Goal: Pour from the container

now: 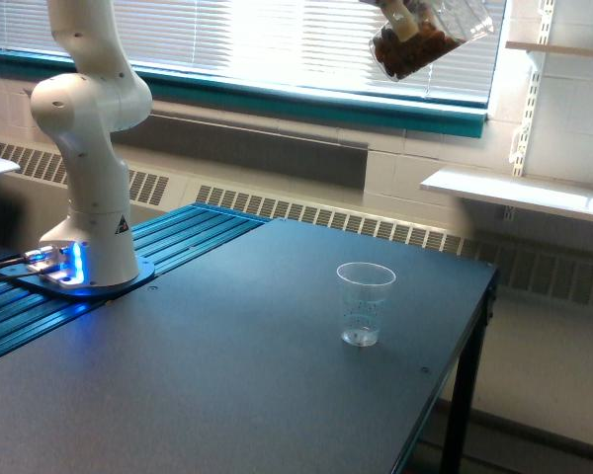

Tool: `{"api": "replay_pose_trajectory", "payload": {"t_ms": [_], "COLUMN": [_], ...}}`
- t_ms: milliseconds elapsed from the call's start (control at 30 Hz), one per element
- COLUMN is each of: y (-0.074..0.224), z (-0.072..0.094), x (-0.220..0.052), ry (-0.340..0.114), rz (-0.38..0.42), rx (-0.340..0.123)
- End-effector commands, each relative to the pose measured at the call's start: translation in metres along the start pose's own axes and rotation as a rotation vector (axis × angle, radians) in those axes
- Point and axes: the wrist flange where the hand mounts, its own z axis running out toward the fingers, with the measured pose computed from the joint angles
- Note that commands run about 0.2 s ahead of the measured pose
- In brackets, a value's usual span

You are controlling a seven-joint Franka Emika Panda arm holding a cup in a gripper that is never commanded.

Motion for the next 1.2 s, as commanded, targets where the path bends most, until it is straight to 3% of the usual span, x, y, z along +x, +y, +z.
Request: {"api": "replay_pose_trajectory", "payload": {"t_ms": [33,600,1200], "y": [0.004,-0.005,0.012], "z": [-0.008,-0.013,0.000], "x": [0.011,0.008,-0.043], "ry": [0.017,0.037,0.026], "rz": [0.004,-0.101,-0.185], "rx": [0.010,0.049,0.029]}}
